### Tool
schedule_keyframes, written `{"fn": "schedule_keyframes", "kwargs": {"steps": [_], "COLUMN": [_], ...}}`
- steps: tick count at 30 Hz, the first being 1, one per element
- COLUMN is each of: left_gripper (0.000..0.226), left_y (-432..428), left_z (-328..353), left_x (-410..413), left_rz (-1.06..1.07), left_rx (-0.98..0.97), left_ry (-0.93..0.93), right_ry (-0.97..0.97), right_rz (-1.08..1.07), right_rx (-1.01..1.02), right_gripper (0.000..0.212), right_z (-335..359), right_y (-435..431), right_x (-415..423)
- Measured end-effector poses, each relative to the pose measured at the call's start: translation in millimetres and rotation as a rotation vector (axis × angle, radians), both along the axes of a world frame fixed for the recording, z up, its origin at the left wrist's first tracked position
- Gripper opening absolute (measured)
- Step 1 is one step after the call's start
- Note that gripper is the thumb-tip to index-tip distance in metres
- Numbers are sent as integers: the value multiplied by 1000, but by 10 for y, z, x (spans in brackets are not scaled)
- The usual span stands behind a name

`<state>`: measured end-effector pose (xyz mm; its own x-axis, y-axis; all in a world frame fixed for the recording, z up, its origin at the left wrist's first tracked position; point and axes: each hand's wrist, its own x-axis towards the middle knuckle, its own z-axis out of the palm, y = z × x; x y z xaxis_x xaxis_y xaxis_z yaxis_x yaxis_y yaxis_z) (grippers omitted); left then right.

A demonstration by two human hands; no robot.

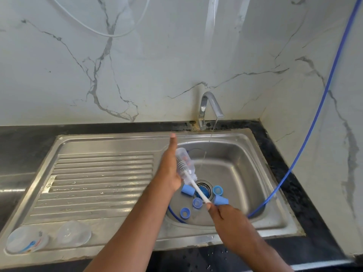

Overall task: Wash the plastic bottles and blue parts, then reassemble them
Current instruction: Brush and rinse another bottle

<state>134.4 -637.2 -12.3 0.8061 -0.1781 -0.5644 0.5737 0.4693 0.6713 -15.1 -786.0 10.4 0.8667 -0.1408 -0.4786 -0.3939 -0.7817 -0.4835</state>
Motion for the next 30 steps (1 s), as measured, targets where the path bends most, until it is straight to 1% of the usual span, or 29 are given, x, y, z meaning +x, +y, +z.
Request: {"fn": "schedule_keyframes", "kwargs": {"steps": [1, 2, 3, 4, 5, 6, 7, 8, 9, 10, 11, 12, 13, 14, 15, 16, 17, 19, 20, 21, 22, 23, 24, 25, 26, 27, 28, 29, 30], "left_gripper": [58, 58, 61, 64, 65, 69, 80, 94, 104, 106, 99, 87, 74, 67, 64, 65, 67, 63, 59, 57, 56, 60, 68, 75, 79, 78, 73, 68, 66], "left_y": [-36, -46, -30, -18, -9, -15, -23, -31, -26, -9, 22, 62, 92, 100, 90, 65, 51, 55, 69, 79, 80, 64, 55, 60, 79, 116, 157, 194, 209], "left_z": [-10, -24, -61, -77, -88, -77, -78, -67, -75, -87, -113, -153, -167, -127, -124, -110, -109, -106, -109, -97, -69, -38, -14, -5, -2, -28, -73, -91, -73], "left_x": [-16, -20, -1, 17, 29, 35, 48, 51, 66, 78, 85, 102, 122, 115, 120, 115, 105, 83, 87, 96, 107, 125, 146, 178, 200, 224, 252, 262, 252], "left_rz": [-2, 17, 55, 87, 110, 112, 94, 63, 38, 19, 17, 41, 76, 108, 126, 139, 153, 171, 172, 170, 171, 176, 169, 145, 100, 65, 56, 62, 65], "left_rx": [-9, -51, -115, -188, -244, -266, -248, -183, -67, 27, 52, 28, -19, -78, -126, -155, -161, -216, -285, -353, -388, -388, -328, -211, -108, -40, -17, -17, -40], "left_ry": [7, 21, 34, 25, -3, -32, -48, -46, -21, 11, 46, 88, 119, 143, 155, 154, 146, 110, 66, 16, -15, -23, -25, -21, -24, -13, 14, 37, 52], "right_ry": [69, 184, 323, 422, 459, 434, 348, 225, 95, 1, -40, -67, -95, -82, -33, 14, 82, 351, 464, 520, 521, 475, 377, 245, 107, -7, -62, -80, -88], "right_rz": [-59, -133, -193, -241, -270, -292, -290, -253, -176, -76, 10, 67, 90, 93, 81, 45, -23, -156, -182, -191, -186, -188, -195, -198, -175, -102, -18, 31, 45], "right_rx": [195, 394, 585, 736, 807, 805, 729, 575, 358, 117, -102, -263, -343, -342, -265, -107, 106, 532, 683, 759, 777, 757, 693, 587, 422, 197, -22, -178, -242], "right_gripper": [57, 58, 59, 60, 60, 59, 58, 57, 56, 55, 55, 52, 51, 50, 51, 53, 56, 61, 62, 62, 62, 62, 62, 62, 61, 60, 58, 56, 55], "right_z": [11, 45, 85, 136, 162, 161, 125, 73, 56, 48, 38, 9, -32, -69, -101, -134, -144, -63, 3, 59, 115, 126, 95, 69, 60, 30, 0, -4, -12], "right_y": [3, -11, -47, -88, -132, -153, -155, -148, -128, -116, -103, -83, -58, -17, 29, 59, 67, 8, -62, -136, -186, -212, -208, -184, -159, -149, -138, -114, -81], "right_x": [7, 13, 19, 26, 28, 40, 69, 106, 143, 162, 165, 158, 149, 145, 145, 153, 166, 191, 210, 238, 265, 301, 340, 381, 403, 413, 406, 390, 374]}}
